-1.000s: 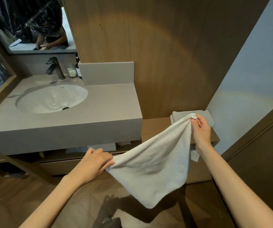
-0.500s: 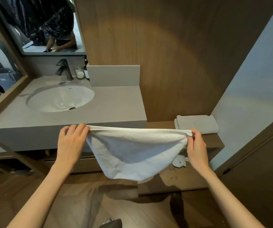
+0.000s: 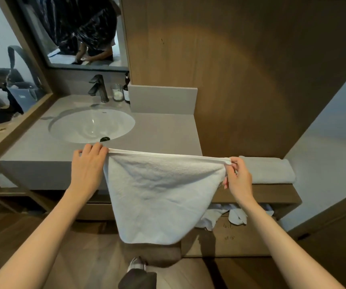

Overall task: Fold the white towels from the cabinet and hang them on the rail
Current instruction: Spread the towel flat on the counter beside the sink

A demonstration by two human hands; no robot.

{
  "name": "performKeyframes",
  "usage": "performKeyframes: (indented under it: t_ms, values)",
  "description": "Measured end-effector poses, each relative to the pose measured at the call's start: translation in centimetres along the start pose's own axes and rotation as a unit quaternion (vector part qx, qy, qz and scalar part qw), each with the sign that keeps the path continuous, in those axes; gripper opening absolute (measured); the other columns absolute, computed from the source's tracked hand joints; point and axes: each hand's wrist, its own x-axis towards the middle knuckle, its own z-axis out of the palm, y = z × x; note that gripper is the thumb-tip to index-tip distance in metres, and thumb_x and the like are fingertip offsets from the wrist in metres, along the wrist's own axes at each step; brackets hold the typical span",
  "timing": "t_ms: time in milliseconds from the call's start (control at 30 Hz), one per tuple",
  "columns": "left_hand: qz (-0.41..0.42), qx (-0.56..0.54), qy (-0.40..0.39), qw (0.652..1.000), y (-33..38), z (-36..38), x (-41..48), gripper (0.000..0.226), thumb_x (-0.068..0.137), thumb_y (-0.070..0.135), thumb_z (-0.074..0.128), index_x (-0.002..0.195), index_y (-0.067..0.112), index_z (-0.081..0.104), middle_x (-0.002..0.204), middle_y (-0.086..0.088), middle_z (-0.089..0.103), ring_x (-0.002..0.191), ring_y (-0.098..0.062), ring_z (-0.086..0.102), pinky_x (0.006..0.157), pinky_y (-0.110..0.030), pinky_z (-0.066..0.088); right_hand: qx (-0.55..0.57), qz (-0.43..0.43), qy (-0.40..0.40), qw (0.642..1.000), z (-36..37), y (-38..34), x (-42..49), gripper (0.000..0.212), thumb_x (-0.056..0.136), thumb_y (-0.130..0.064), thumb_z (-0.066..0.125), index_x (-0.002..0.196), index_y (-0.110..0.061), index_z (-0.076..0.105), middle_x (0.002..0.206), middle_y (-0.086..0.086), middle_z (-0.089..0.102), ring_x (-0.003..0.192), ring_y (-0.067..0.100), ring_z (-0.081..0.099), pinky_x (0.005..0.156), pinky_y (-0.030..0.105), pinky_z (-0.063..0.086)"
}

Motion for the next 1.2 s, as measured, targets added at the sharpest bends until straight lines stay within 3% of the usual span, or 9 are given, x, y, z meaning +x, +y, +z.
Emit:
performKeyframes:
  t_ms: [67,167,367,467,700,933,1067,1200]
  values:
    - [0.005,0.002,-0.003,1.000,-1.4,1.8,1.8,0.041,0.064,-0.013,0.071,0.101,0.001,0.061,0.099,-0.018,0.059,0.083,-0.036,0.051,0.067,-0.040,0.036,0.009,0.016,0.001,1.000,1.6,-0.2,1.5,0.012,0.101,-0.017,0.047,0.110,-0.015,0.055,0.084,0.009,0.066,0.053,0.015,0.058,0.048,0.030,0.053]
    - [0.014,0.001,-0.017,1.000,-3.3,4.2,5.1,0.042,0.062,-0.015,0.070,0.100,0.001,0.061,0.097,-0.017,0.059,0.081,-0.036,0.052,0.067,-0.042,0.038,0.040,0.049,0.014,0.998,4.4,-0.4,4.1,0.012,0.100,-0.012,0.048,0.111,-0.013,0.054,0.092,0.010,0.065,0.059,0.015,0.064,0.058,0.034,0.060]
    - [0.042,0.008,-0.078,0.996,-7.0,9.1,13.8,0.034,0.064,-0.011,0.071,0.092,0.004,0.061,0.091,-0.016,0.057,0.078,-0.036,0.054,0.059,-0.041,0.038,0.092,0.080,0.070,0.990,9.7,-2.4,9.7,0.013,0.098,-0.007,0.052,0.110,-0.013,0.053,0.092,0.001,0.063,0.069,0.003,0.069,0.059,0.013,0.054]
    - [0.071,0.016,-0.105,0.992,-8.1,11.2,17.6,0.039,0.059,-0.010,0.074,0.092,0.005,0.062,0.090,-0.014,0.057,0.078,-0.035,0.054,0.059,-0.040,0.038,0.102,0.092,0.109,0.984,11.6,-3.2,12.5,0.012,0.098,-0.008,0.053,0.106,-0.017,0.054,0.095,0.006,0.065,0.079,0.010,0.070,0.070,0.021,0.058]
    - [0.077,0.034,-0.149,0.985,-7.9,14.4,24.4,0.050,0.079,0.001,0.062,0.126,0.014,0.048,0.124,-0.004,0.049,0.112,-0.025,0.048,0.081,-0.033,0.039,0.074,0.103,0.167,0.978,13.9,-4.0,17.9,0.014,0.098,-0.012,0.055,0.111,-0.016,0.055,0.089,-0.009,0.062,0.075,0.002,0.068,0.069,0.014,0.054]
    - [0.082,0.061,-0.165,0.981,-6.9,19.6,29.7,0.043,0.085,0.007,0.062,0.125,0.016,0.049,0.120,-0.001,0.050,0.111,-0.021,0.049,0.082,-0.030,0.041,0.045,0.108,0.170,0.978,15.2,-2.2,23.6,0.013,0.097,-0.015,0.058,0.109,-0.016,0.057,0.087,-0.011,0.062,0.076,0.004,0.067,0.077,0.023,0.056]
    - [0.078,0.057,-0.176,0.980,-6.4,22.5,32.0,0.037,0.084,0.007,0.063,0.119,0.016,0.055,0.116,-0.002,0.054,0.107,-0.022,0.052,0.080,-0.032,0.044,0.032,0.124,0.150,0.980,16.3,-0.1,27.7,0.009,0.097,-0.015,0.057,0.105,-0.019,0.055,0.090,-0.007,0.063,0.087,0.015,0.069,0.083,0.031,0.056]
    - [0.100,0.075,-0.187,0.974,-6.0,25.1,34.0,0.032,0.064,-0.003,0.079,0.088,0.011,0.065,0.086,-0.008,0.058,0.078,-0.027,0.059,0.058,-0.032,0.049,0.024,0.157,0.129,0.979,17.7,1.9,31.7,0.005,0.098,-0.012,0.053,0.101,-0.016,0.054,0.084,-0.001,0.065,0.083,0.018,0.070,0.085,0.038,0.055]
